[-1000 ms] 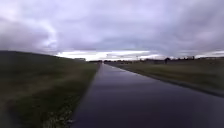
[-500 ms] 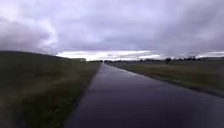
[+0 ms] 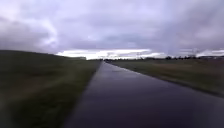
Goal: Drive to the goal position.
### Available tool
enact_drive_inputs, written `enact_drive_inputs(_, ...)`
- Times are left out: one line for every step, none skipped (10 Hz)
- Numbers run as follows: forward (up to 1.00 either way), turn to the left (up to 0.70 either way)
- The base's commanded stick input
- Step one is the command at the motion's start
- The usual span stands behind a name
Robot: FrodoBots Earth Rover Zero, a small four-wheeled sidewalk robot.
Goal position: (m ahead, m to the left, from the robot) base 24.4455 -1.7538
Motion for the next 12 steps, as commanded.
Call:
enact_drive_inputs(0.70,0.00)
enact_drive_inputs(0.70,0.00)
enact_drive_inputs(0.70,0.00)
enact_drive_inputs(0.70,0.00)
enact_drive_inputs(0.70,0.00)
enact_drive_inputs(0.70,0.00)
enact_drive_inputs(0.70,0.00)
enact_drive_inputs(0.70,0.00)
enact_drive_inputs(0.70,0.09)
enact_drive_inputs(0.70,0.19)
enact_drive_inputs(0.70,0.27)
enact_drive_inputs(0.70,0.27)
